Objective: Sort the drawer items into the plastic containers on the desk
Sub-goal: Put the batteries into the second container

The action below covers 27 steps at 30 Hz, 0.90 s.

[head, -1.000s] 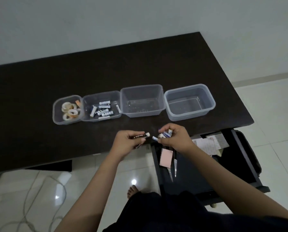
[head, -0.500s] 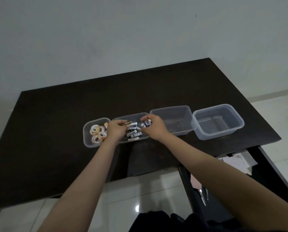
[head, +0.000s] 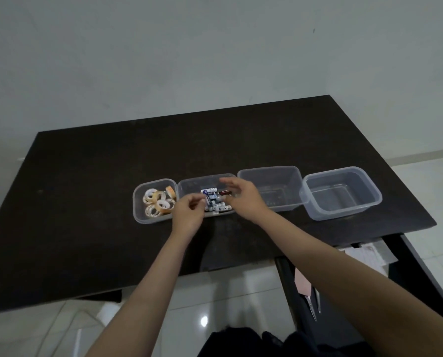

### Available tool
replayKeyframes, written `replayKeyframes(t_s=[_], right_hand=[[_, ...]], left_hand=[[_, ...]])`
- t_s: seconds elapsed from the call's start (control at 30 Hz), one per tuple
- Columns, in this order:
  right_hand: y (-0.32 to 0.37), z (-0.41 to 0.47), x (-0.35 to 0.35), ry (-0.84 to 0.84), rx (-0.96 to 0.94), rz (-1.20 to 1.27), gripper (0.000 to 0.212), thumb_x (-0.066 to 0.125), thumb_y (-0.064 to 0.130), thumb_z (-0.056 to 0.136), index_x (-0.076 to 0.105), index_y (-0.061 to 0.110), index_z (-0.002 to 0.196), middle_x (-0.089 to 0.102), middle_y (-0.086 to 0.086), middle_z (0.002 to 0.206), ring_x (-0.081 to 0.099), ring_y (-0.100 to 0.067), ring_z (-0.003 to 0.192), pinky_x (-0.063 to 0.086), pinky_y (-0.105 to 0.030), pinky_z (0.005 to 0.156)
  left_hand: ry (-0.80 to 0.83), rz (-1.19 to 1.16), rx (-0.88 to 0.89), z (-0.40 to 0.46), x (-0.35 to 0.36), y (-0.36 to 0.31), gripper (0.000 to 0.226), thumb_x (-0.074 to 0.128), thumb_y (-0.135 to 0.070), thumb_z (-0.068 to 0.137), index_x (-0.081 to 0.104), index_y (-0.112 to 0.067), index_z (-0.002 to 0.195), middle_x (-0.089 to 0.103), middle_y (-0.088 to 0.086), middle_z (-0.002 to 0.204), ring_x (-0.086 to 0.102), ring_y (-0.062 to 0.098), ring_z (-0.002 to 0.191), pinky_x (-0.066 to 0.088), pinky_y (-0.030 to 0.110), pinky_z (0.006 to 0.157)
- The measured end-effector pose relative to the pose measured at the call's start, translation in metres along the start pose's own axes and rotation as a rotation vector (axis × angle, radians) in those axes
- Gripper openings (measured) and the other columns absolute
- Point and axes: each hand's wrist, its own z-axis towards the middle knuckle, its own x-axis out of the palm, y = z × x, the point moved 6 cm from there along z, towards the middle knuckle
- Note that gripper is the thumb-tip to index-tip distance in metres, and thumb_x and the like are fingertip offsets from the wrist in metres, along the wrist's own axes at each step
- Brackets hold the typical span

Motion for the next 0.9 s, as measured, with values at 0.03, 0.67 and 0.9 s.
replayKeyframes(t_s=[0.03,0.67,0.9], right_hand=[[0.001,-0.005,-0.005,-0.012,-0.019,0.013,0.044,0.063,-0.003,0.082,0.058,0.01,0.124,0.06,0.0,0.121,0.054,-0.007,0.111,0.043,-0.019,0.093],[-0.158,-0.175,-0.221,0.062,0.273,-0.181,0.006,0.07,0.016,0.082,0.069,0.018,0.087,0.067,0.002,0.075,0.06,0.001,0.062,0.05,-0.024,0.066],[-0.264,-0.202,-0.274,0.073,0.428,-0.521,0.036,0.067,0.024,0.083,0.061,0.015,0.116,0.061,-0.008,0.113,0.059,-0.016,0.083,0.043,-0.023,0.079]], left_hand=[[-0.016,-0.018,0.021,-0.008,0.003,0.0,0.013,0.058,-0.008,0.088,0.068,-0.012,0.095,0.068,0.0,0.088,0.064,0.014,0.086,0.052,0.03,0.082],[0.52,0.083,-0.095,-0.201,0.259,0.041,0.011,0.059,-0.012,0.088,0.064,-0.022,0.089,0.065,-0.002,0.088,0.064,0.01,0.082,0.05,0.022,0.074],[0.412,0.501,-0.191,-0.19,0.296,0.068,0.06,0.063,-0.036,0.085,0.04,-0.022,0.139,0.021,0.009,0.15,0.023,0.031,0.138,0.024,0.032,0.111]])
